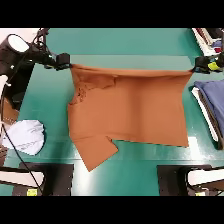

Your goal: Fold the shirts.

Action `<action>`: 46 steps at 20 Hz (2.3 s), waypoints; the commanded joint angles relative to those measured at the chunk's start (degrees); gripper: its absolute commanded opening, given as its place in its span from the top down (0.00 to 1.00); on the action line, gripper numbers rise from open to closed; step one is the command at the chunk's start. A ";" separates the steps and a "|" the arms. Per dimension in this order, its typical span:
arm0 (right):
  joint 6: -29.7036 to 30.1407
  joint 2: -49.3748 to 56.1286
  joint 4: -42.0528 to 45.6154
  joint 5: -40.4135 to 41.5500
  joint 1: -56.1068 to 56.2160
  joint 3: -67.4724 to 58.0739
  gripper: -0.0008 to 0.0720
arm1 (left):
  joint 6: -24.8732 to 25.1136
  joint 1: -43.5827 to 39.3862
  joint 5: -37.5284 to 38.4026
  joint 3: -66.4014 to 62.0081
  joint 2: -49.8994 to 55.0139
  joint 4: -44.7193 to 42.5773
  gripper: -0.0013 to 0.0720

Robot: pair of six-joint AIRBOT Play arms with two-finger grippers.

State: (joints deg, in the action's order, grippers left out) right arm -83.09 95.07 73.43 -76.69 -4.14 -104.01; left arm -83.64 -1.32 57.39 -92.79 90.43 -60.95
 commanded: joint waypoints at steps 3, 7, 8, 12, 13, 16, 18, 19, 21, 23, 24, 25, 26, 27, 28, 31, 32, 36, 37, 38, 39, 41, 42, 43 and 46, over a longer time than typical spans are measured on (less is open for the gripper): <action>0.11 7.34 0.22 -1.29 0.22 -8.22 0.97 | 2.75 0.55 -0.68 -4.74 3.78 -0.87 0.95; 0.24 4.66 0.26 -4.04 0.22 0.33 0.97 | 1.09 0.76 11.63 -0.87 3.78 -3.85 0.95; 0.24 3.30 0.24 -2.82 0.22 4.26 0.97 | 1.09 0.76 12.24 1.68 3.78 -3.80 0.95; 0.22 -2.58 0.00 3.10 0.22 18.53 0.97 | 1.11 0.09 11.02 11.63 3.80 -3.15 0.95; 0.20 -3.80 -0.42 4.33 0.22 20.94 0.96 | 0.66 0.07 10.93 13.18 3.80 -3.17 0.94; 0.15 -6.34 -0.44 6.03 0.22 23.63 0.37 | -2.05 0.26 11.28 13.60 3.23 -3.54 0.32; 0.17 -9.46 -0.20 5.11 -0.07 23.78 0.37 | -2.12 0.48 13.09 13.84 0.26 -4.66 0.33; 0.22 -11.85 -0.31 5.07 -0.39 24.61 0.37 | -2.16 0.35 14.56 14.88 -2.05 -6.49 0.33; 1.25 -17.00 -0.33 4.98 -0.39 27.91 0.37 | -3.93 0.31 15.98 22.10 -9.38 -10.47 0.33; 1.79 -21.79 -0.35 5.49 -0.37 31.98 0.37 | -4.70 0.31 15.41 32.76 -17.42 -10.95 0.33; 1.77 -23.87 -0.39 6.56 -0.37 33.99 0.37 | -5.14 0.31 15.06 38.97 -21.88 -10.49 0.32; 1.77 -25.51 -0.39 7.89 -0.37 35.65 0.37 | -5.86 0.31 14.95 44.87 -26.32 -9.46 0.33; 1.77 -27.08 -0.37 9.44 -0.39 37.18 0.37 | -6.58 0.31 14.62 49.88 -30.29 -8.46 0.32; 1.77 -28.06 -0.42 10.19 -0.39 38.05 0.37 | -6.67 0.31 14.14 54.66 -34.36 -6.73 0.33; 1.75 -28.55 -0.42 10.05 -0.37 38.16 0.37 | -6.64 0.31 13.70 58.51 -37.57 -4.11 0.32; 1.75 -28.83 -0.48 9.03 -0.37 36.81 0.37 | -6.58 0.28 12.68 67.76 -43.41 3.48 0.33; 1.75 -28.85 -0.57 8.81 -0.37 36.02 0.37 | -6.38 0.31 11.67 69.77 -43.63 4.61 0.32; 1.77 -28.85 -3.41 8.07 -0.37 33.59 0.37 | -3.82 0.28 5.66 73.68 -43.58 9.03 0.33; 1.75 -28.85 -3.41 7.91 -0.37 33.20 0.37 | -2.75 0.28 4.48 74.07 -43.58 10.49 0.33; 1.75 -28.98 -3.41 7.74 -0.37 33.18 0.37 | -2.78 0.02 3.74 74.18 -43.58 10.73 0.33; 1.75 -29.05 -3.41 7.17 -0.37 33.22 0.37 | -2.93 -1.07 2.80 74.18 -43.58 10.60 0.33; 1.75 -29.05 -3.39 5.49 -0.37 33.24 0.37 | -2.99 -5.55 -0.13 74.18 -43.58 10.71 0.33; 1.75 -29.05 -3.34 4.37 -0.37 33.24 0.37 | -3.69 -7.72 -2.05 74.16 -43.58 10.71 0.33; 1.77 -29.05 -3.28 3.08 -0.42 33.27 0.37 | -5.14 -9.25 -3.91 74.16 -43.58 10.73 0.33; 1.77 -29.11 -3.21 -2.71 -3.30 33.73 0.37 | -6.16 -10.05 -3.50 73.37 -43.58 10.86 0.82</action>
State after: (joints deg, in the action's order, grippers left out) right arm -81.32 66.04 70.22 -74.02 -5.54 -70.54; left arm -88.53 -9.45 55.61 -18.98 46.96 -51.18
